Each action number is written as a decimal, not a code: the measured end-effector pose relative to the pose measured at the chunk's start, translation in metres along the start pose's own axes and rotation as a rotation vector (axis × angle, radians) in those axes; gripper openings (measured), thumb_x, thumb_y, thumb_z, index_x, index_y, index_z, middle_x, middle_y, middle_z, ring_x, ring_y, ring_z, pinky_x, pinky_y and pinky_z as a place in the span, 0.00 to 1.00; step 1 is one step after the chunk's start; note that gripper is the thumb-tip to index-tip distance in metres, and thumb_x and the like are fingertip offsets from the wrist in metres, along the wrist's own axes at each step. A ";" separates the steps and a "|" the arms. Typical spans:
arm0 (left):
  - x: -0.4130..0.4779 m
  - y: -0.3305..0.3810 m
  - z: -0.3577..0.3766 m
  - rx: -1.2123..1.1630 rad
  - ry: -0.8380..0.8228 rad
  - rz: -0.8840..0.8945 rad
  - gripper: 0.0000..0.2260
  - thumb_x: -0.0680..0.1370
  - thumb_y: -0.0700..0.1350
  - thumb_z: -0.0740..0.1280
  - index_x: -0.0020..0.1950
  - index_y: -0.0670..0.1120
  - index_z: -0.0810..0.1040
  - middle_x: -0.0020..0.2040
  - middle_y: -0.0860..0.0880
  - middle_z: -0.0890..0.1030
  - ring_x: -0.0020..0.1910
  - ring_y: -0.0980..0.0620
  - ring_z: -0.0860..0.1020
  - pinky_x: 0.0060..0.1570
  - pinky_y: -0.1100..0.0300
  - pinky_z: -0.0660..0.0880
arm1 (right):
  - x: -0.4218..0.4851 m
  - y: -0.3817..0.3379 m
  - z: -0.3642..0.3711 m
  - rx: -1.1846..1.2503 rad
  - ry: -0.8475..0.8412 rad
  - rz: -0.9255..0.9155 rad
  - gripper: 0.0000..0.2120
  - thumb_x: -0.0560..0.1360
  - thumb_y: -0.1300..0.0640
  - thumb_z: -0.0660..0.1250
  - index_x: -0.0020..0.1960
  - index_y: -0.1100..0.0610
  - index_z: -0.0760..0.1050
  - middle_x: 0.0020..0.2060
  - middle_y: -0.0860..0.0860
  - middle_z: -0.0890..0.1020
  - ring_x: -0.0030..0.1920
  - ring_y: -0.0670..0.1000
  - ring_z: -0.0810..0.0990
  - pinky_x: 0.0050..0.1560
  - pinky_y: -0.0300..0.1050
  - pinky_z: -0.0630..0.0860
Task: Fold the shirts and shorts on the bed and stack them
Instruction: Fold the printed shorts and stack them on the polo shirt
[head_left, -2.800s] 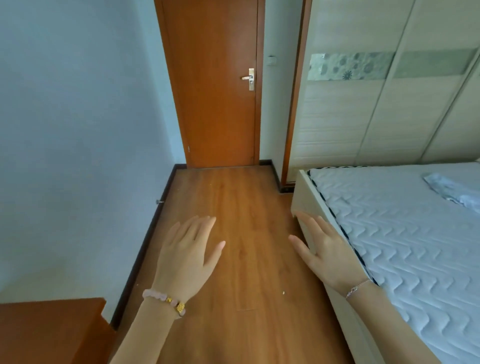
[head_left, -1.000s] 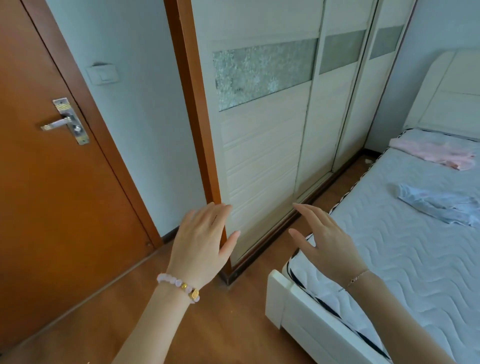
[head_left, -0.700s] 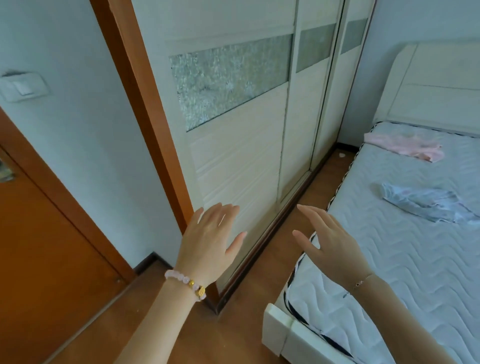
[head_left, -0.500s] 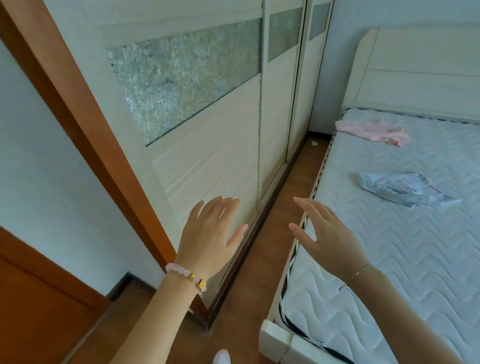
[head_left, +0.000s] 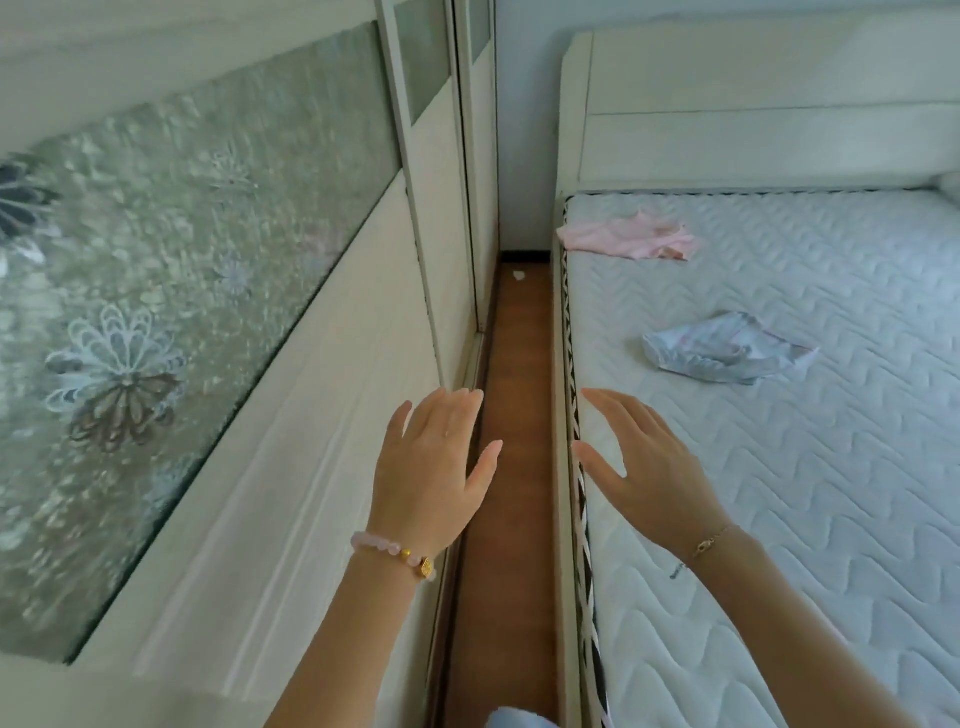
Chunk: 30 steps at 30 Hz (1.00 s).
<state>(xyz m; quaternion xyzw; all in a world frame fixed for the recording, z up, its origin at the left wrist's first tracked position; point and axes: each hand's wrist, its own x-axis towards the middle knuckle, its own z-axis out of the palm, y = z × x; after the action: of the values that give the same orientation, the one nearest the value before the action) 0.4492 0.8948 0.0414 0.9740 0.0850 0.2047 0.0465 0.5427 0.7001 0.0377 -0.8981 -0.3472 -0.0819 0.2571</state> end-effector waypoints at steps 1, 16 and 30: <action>0.009 -0.003 0.007 -0.013 -0.004 0.001 0.23 0.77 0.57 0.52 0.64 0.45 0.73 0.59 0.47 0.80 0.61 0.45 0.77 0.59 0.43 0.73 | 0.009 0.002 0.003 -0.002 0.003 0.013 0.33 0.73 0.37 0.47 0.72 0.52 0.63 0.68 0.47 0.70 0.68 0.47 0.68 0.63 0.39 0.64; 0.228 -0.041 0.111 -0.034 -0.065 0.058 0.23 0.77 0.56 0.53 0.64 0.44 0.72 0.58 0.46 0.79 0.60 0.43 0.76 0.59 0.43 0.73 | 0.197 0.127 0.036 -0.030 0.031 0.127 0.28 0.75 0.40 0.52 0.70 0.53 0.65 0.65 0.47 0.73 0.65 0.47 0.71 0.60 0.36 0.64; 0.463 -0.004 0.232 -0.137 -0.120 0.375 0.24 0.77 0.57 0.53 0.66 0.45 0.72 0.63 0.48 0.77 0.66 0.47 0.72 0.65 0.46 0.67 | 0.320 0.262 0.035 -0.111 0.168 0.382 0.30 0.74 0.39 0.50 0.70 0.53 0.65 0.65 0.48 0.73 0.64 0.49 0.72 0.60 0.38 0.63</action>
<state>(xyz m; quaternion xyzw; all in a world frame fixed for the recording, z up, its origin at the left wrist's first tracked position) 0.9601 0.9713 0.0101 0.9778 -0.1149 0.1564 0.0785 0.9545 0.7406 0.0057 -0.9504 -0.1432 -0.1252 0.2462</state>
